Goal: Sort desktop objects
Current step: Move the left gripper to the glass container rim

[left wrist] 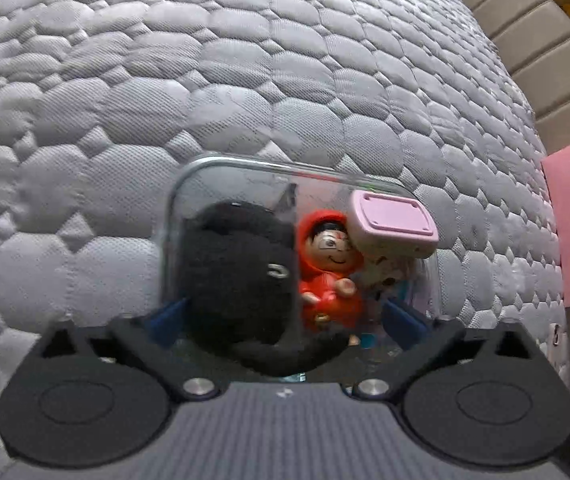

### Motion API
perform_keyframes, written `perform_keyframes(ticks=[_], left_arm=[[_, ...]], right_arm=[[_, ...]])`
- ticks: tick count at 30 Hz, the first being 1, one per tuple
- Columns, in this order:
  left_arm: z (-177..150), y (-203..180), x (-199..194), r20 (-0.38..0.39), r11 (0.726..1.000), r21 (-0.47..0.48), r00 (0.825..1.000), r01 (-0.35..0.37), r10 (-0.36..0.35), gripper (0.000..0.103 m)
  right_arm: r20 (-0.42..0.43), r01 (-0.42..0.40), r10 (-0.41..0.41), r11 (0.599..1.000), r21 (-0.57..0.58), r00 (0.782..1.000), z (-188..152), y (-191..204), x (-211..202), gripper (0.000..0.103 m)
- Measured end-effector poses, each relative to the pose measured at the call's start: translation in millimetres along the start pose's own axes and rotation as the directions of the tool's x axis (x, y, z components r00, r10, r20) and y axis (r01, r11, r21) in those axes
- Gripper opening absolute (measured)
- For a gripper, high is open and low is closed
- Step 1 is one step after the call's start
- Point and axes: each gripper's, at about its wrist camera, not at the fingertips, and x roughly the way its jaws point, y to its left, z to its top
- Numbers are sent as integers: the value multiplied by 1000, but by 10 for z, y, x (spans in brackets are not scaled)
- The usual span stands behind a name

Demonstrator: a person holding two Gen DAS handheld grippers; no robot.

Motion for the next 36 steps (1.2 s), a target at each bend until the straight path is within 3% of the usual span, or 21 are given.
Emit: perform_keyframes(ticks=[2,3,6,8,13,16,22,25,26,27,28,30,31,34,35,36], left_arm=[[-4,-125,2,0,994,51,995,-99,99,70],[-10,-180,-3,2,987,82,990,-139,139,65],[-27,-317,-25,10,962,146,973,-229,230,58],[-38,-382,-66,26,944,170,959,-283,283,46],[-150,-612,-14,85,863,309,915,-400,394,46],[-261,-837,82,174,765,400,861,-505,477,45],[-600,-1154,376,384,503,519,714,-691,585,45],[-595,-1158,186,416,518,525,734,-676,537,52],[-557,-1144,51,428,545,502,740,-672,518,66],[-506,-1125,-122,448,580,466,743,-668,497,92],[-465,-1104,-279,469,617,435,750,-655,466,102],[-390,-998,-600,483,728,382,795,-569,367,102],[-331,-921,-715,447,788,364,836,-496,319,101],[-164,-677,-751,257,916,297,946,-271,196,71],[-106,-590,-733,185,946,259,971,-196,151,49],[-65,-497,-664,124,966,215,985,-144,120,36]], right_arm=[[-5,-8,8,1000,4,1000,-20,-43,-8,103],[-8,-15,15,1000,7,1000,-33,-58,-7,103],[-18,-32,33,999,14,999,-36,-106,-30,103],[-17,-36,37,999,19,999,-40,-123,-26,103],[-15,-46,47,998,31,999,-66,-189,-32,103],[-11,-45,45,998,38,999,-82,-221,-50,103],[-8,-53,53,998,33,999,-115,-239,-62,103],[-4,-68,68,997,37,998,-124,-270,-81,103],[-1,-78,78,996,44,997,-124,-293,-91,103],[1,-87,88,995,54,996,-122,-319,-96,103],[3,-97,97,993,64,995,-119,-345,-100,103],[4,-108,108,991,83,994,-112,-378,-99,103],[5,-110,110,990,86,994,-111,-381,-97,103],[8,-95,95,993,67,995,-121,-344,-82,103],[9,-89,88,994,60,996,-127,-329,-78,103],[11,-83,83,995,56,996,-131,-318,-78,103]])
